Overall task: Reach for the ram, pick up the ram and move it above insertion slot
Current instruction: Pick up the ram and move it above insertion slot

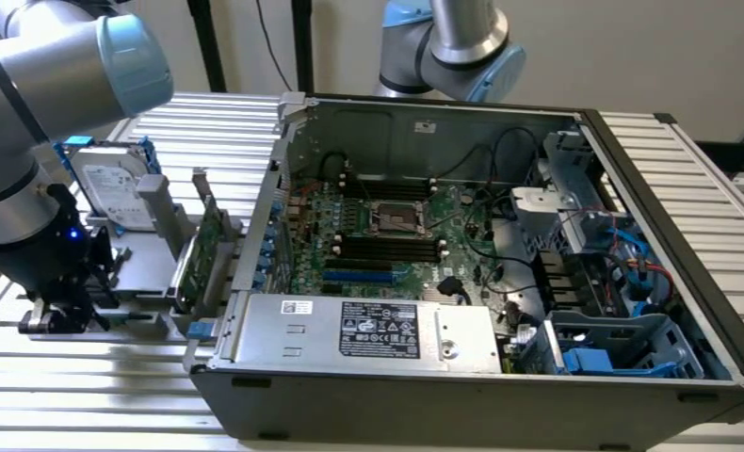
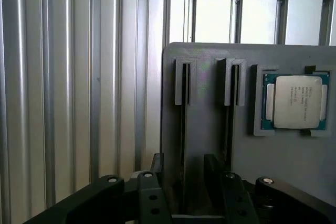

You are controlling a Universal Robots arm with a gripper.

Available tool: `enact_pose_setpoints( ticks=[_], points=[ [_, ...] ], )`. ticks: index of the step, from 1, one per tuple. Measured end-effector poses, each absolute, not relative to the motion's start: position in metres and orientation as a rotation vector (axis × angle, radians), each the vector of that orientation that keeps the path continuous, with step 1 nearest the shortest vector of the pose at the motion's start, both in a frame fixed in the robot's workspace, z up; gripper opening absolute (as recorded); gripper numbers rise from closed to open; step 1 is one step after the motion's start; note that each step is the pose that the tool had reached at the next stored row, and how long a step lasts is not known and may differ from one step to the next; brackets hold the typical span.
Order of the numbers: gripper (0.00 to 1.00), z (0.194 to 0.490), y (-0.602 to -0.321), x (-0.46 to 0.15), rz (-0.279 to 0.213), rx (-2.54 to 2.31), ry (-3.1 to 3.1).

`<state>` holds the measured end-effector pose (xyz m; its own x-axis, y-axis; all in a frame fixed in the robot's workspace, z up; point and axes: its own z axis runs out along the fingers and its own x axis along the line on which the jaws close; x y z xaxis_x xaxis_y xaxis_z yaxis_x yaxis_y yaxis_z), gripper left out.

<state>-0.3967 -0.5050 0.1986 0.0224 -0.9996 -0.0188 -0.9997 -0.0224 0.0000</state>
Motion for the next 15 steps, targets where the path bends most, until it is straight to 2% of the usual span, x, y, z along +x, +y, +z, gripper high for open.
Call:
enact_pose_setpoints(
  ticks=[1, 3, 4, 6, 15],
  points=[
    [0.4, 0.1985, -0.505, -0.3967, 0.021, -2.237, 2.187],
    [0.27, 0.1985, -0.5049, -0.3967, 0.021, -2.237, 2.187],
    [0.27, 0.1984, -0.5049, -0.3967, 0.021, -2.237, 2.187],
    [0.16, 0.1984, -0.5049, -0.3966, 0.022, -2.237, 2.187],
    [0.13, 0.2033, -0.5049, -0.3965, 0.03, -2.24, 2.191]
  ],
)
